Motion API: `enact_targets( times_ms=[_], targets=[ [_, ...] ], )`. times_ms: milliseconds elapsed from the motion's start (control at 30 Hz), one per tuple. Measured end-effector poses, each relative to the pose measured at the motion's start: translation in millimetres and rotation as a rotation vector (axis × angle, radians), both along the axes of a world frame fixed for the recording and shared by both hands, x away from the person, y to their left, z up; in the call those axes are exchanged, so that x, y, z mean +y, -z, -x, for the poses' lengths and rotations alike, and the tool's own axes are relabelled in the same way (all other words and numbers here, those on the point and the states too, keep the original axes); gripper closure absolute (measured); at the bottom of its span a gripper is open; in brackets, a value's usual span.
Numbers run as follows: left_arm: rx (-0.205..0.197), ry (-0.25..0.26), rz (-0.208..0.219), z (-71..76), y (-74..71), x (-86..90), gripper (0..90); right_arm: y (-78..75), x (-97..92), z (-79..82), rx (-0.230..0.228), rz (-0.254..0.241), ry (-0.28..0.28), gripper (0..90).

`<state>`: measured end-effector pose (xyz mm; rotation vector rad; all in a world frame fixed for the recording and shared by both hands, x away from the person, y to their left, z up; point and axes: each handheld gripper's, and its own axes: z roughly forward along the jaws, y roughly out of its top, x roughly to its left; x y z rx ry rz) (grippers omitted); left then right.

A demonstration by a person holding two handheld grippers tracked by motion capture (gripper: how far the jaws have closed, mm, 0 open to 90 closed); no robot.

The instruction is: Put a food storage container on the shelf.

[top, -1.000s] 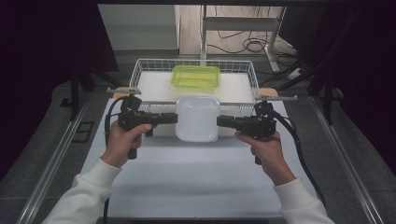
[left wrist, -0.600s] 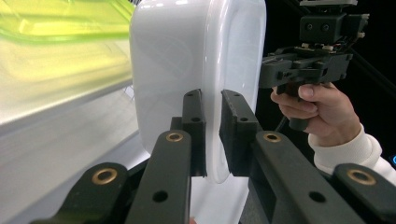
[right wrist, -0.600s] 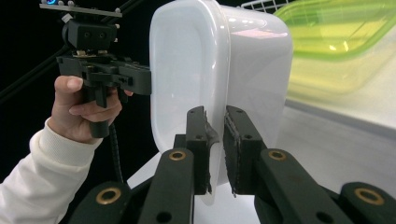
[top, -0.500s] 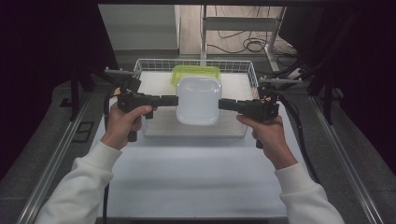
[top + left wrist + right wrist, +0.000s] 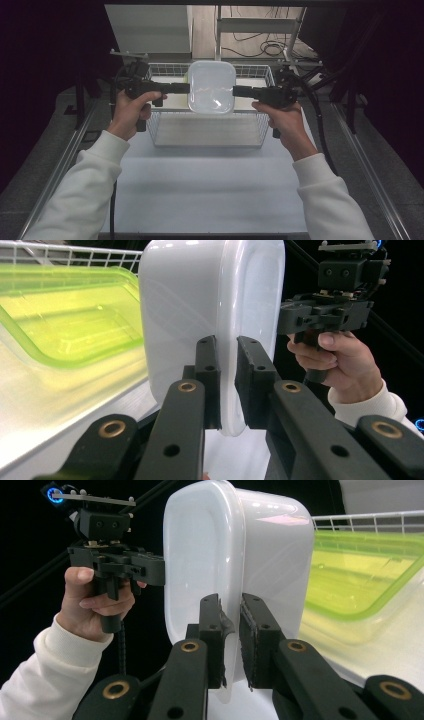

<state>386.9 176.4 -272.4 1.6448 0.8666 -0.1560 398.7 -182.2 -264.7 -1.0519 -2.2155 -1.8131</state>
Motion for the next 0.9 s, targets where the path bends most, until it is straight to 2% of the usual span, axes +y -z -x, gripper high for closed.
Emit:
enact_targets(
  times_ms=[167, 467, 900],
  targets=[
    [0.0, -0.008, -0.002, -7.8, -8.3, 2.1, 80.8, -3.3, 1.4, -8.8, 0.017, -0.028, -0.003, 80.0],
    [0.016, -0.014, -0.008, -25.1, -15.9, 4.1, 80.7, -9.5, 4.0, -24.9, 0.035, -0.033, 0.006, 79.9],
    [0.077, -0.035, 0.007, -62.2, -11.2, 7.9, 80.6, -7.0, 9.6, -56.9, 0.09, -0.04, 0.031, 79.8]
  ],
)
